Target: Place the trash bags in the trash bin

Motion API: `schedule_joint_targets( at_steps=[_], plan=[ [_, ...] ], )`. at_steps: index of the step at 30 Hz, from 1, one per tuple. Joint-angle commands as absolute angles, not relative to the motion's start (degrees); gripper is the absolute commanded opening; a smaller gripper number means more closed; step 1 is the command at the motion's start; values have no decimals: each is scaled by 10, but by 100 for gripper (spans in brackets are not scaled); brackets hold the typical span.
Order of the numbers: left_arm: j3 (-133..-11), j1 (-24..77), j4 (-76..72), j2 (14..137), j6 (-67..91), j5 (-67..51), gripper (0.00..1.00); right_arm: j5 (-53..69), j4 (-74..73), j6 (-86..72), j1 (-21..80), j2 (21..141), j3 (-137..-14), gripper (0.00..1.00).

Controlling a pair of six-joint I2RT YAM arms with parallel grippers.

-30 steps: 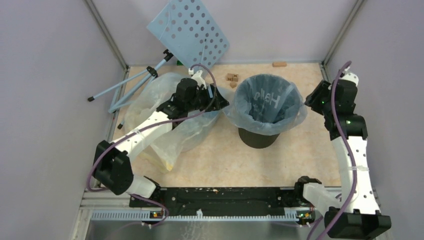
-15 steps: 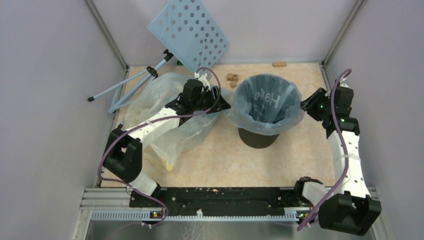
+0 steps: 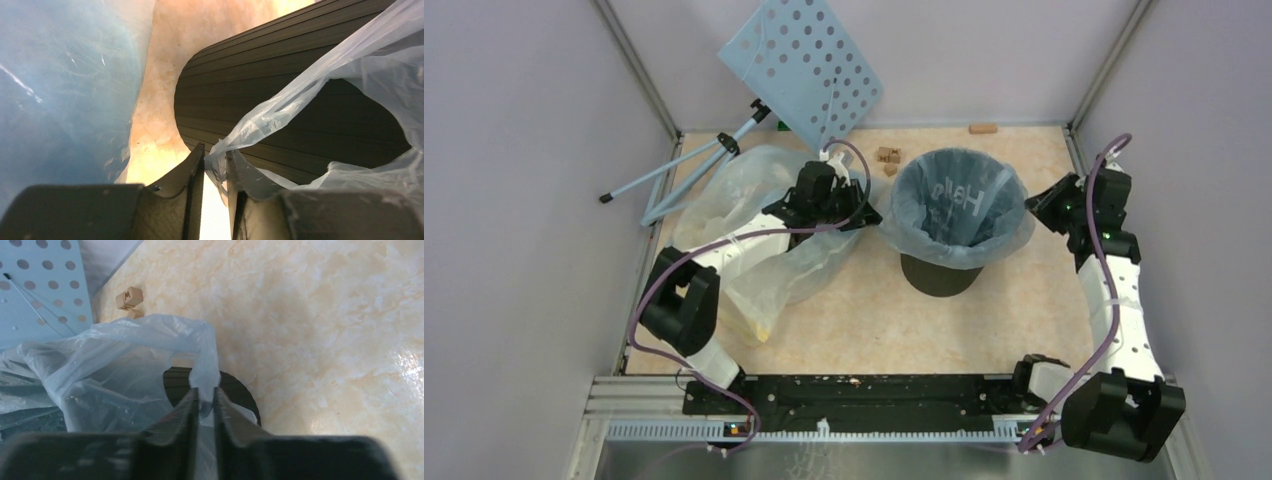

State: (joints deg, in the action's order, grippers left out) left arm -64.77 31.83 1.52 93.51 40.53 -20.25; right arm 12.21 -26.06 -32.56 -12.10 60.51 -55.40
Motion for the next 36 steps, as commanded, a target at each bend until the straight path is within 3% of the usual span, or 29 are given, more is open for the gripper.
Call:
schedule_joint_targets(
  at_steps=[1, 4, 8, 17, 21, 25, 29, 34, 36],
  plan=[
    [-663, 316, -11, 952, 403, -222, 24, 113, -204, -362, -127, 614, -534, 6],
    [-663, 315, -16, 965, 408, -233, 19, 105, -177, -378, -127, 623, -513, 0],
    [-671, 315, -21, 985, 416, -252, 14, 136, -138, -383, -127, 653, -479, 0],
    [-665, 316, -68, 1010, 455, -284, 14, 225, -50, -416, -124, 691, -395, 1],
    [-666, 316, -76, 1007, 460, -289, 20, 230, -63, -408, -123, 691, -397, 4],
    [-670, 310, -17, 979, 435, -224, 38, 172, -99, -400, -125, 652, -406, 6],
    [-650, 293, 30, 928, 430, -174, 46, 103, -123, -393, -126, 598, -410, 25],
    [-617, 281, 71, 853, 421, -145, 62, 36, -184, -398, -126, 553, -429, 70],
    [-603, 280, 82, 824, 417, -140, 70, 20, -219, -412, -126, 536, -433, 74]
  ],
)
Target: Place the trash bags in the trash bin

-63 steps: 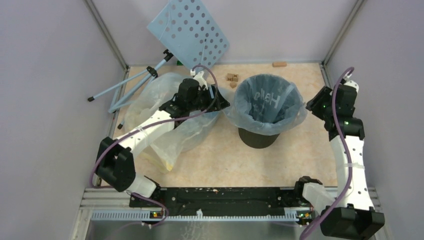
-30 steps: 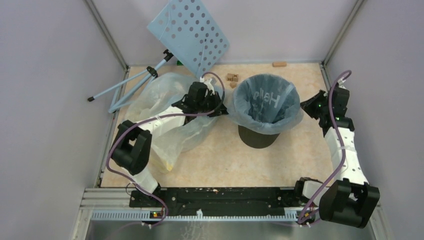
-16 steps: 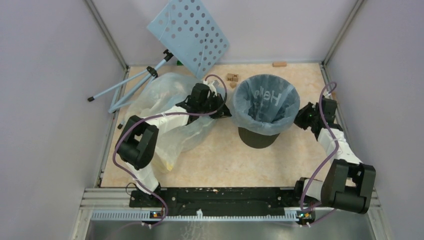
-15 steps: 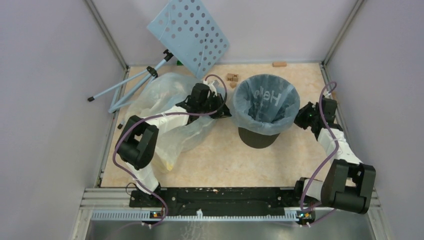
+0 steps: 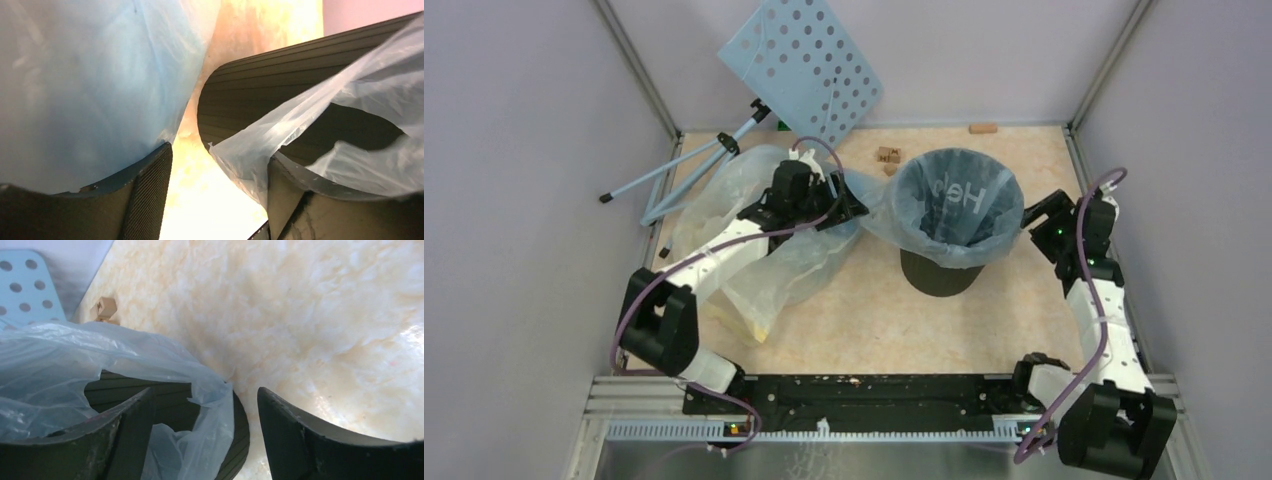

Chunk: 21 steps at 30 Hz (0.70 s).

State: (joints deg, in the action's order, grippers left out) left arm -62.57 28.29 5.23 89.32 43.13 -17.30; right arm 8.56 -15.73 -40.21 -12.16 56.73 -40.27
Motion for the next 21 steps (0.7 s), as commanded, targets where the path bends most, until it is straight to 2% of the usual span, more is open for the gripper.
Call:
schedule_joint_targets(
  at_steps=[1, 7, 10, 14, 16, 21],
  plan=[
    [-594, 280, 85, 808, 416, -140, 72, 13, -237, -418, -126, 525, -431, 75],
    [-536, 281, 79, 742, 423, -168, 75, 22, -284, -443, -126, 422, -397, 75],
    [-514, 281, 69, 723, 420, -180, 80, 35, -301, -437, -125, 374, -380, 75],
    [-502, 281, 68, 706, 408, -196, 80, 99, -317, -425, -126, 332, -347, 73],
    [-497, 281, 75, 693, 397, -196, 78, 149, -313, -439, -126, 316, -313, 71],
    [-465, 285, 89, 666, 380, -188, 67, 228, -295, -469, -121, 296, -237, 64]
  ],
)
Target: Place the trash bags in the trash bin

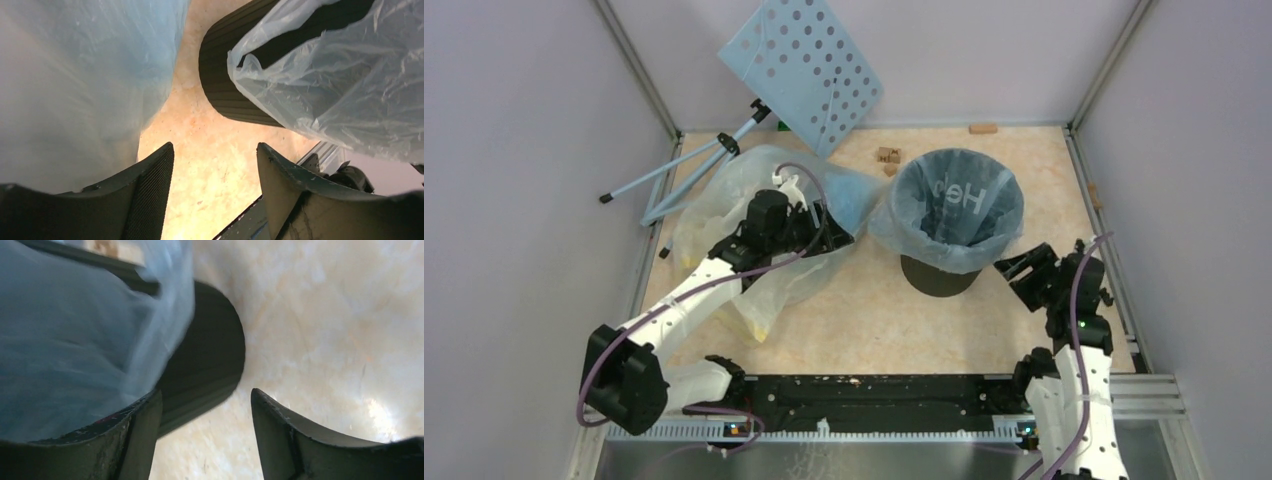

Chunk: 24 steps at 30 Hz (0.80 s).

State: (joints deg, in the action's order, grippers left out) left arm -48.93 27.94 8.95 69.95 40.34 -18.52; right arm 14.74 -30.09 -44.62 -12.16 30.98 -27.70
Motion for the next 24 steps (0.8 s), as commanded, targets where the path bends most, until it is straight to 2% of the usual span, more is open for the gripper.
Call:
schedule_joint_targets(
  at_steps=[1, 6, 11, 15, 20, 22, 24],
  plan=[
    [-454, 288, 85, 664, 382, -190, 62, 237, -283, -471, -120, 292, -224, 61],
    [-408, 317, 22, 672, 400, -217, 39, 309, -171, -497, -91, 303, -162, 48],
    [-413, 347, -18, 700, 383, -208, 28, 300, 2, -552, 4, 356, -127, 44],
    [-420, 371, -15, 713, 348, -164, 27, 267, 141, -591, 59, 437, -123, 44],
    [-406, 397, 11, 685, 328, -68, 28, 247, 240, -597, 78, 542, -161, 44],
    [-402, 397, 41, 665, 332, -28, 31, 240, 272, -593, 80, 582, -176, 44],
    [-407, 398, 78, 639, 328, 11, 40, 237, 303, -588, 80, 623, -192, 47]
  ],
)
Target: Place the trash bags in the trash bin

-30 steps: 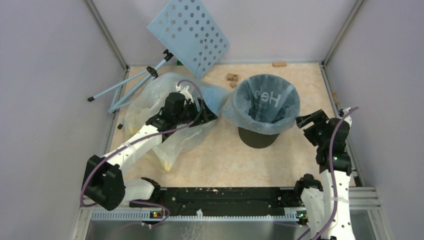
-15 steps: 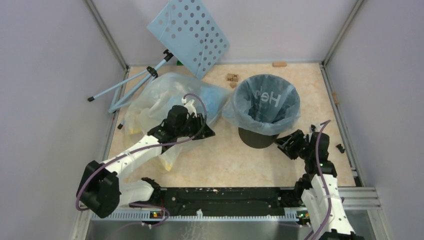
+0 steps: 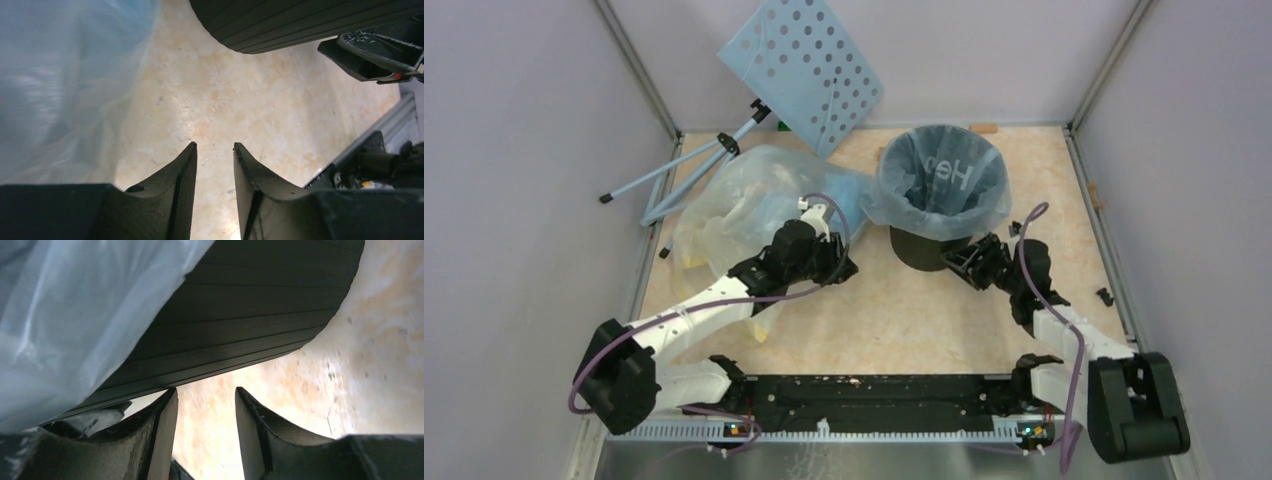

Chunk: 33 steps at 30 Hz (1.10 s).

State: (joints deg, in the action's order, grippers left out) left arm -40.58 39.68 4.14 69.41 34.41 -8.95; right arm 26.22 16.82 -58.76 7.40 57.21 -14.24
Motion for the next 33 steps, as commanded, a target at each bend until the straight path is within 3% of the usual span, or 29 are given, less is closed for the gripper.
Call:
schedule_joint_targets(
  at_steps=[1, 10, 15, 19, 23, 26, 31, 33],
  plan=[
    [-413, 397, 98, 628, 324, 27, 45, 238, 314, -584, 79, 650, -200, 47],
    [-508, 390, 238, 565, 285, 205, 65, 207, 311, -541, 79, 727, -261, 64],
    [-521, 318, 251, 550, 273, 267, 65, 191, 275, -517, 77, 701, -267, 72],
    [-483, 215, 183, 528, 266, 266, 64, 178, 223, -489, 77, 657, -266, 78],
    [-469, 180, 123, 531, 240, 327, 66, 167, 157, -465, 77, 601, -267, 80],
    [-462, 157, 79, 542, 229, 331, 74, 162, 117, -450, 77, 559, -261, 80],
    [-432, 127, 7, 592, 278, 256, 97, 147, 70, -434, 77, 491, -239, 81],
    [-419, 126, -38, 620, 312, 221, 99, 144, 59, -433, 77, 468, -231, 81]
  ],
)
